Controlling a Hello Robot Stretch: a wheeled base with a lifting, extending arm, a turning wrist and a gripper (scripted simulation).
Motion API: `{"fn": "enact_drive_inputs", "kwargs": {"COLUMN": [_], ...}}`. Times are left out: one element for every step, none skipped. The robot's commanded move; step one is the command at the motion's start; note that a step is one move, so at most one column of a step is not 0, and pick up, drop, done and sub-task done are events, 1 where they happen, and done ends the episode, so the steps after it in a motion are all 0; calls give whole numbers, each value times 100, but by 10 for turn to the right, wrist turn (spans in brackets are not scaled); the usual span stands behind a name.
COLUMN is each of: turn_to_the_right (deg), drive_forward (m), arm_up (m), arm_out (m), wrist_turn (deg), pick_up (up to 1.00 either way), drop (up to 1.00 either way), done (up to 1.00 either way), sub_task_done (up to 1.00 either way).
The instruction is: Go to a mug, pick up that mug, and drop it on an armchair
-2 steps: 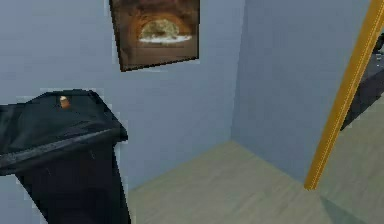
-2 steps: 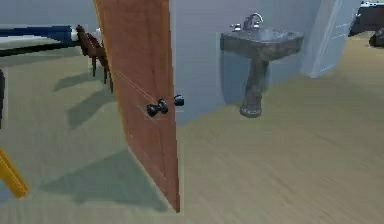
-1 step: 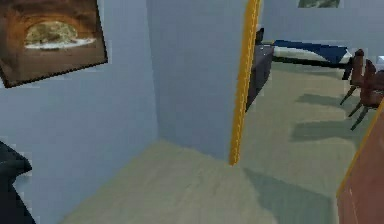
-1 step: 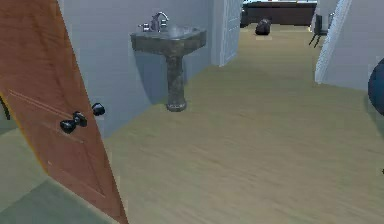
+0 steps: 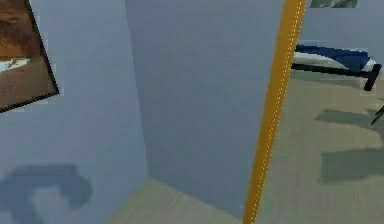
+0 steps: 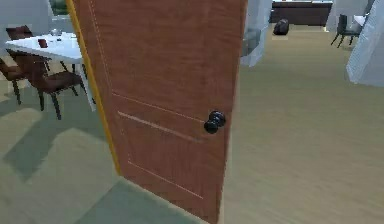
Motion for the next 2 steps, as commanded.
{"fn": "enact_drive_inputs", "kwargs": {"turn_to_the_right": [390,30], "drive_forward": [0,0], "arm_up": [0,0], "arm_out": [0,0], "wrist_turn": [0,0], "pick_up": [0,0], "drop": [0,0], "done": [0,0], "sub_task_done": [0,0]}}
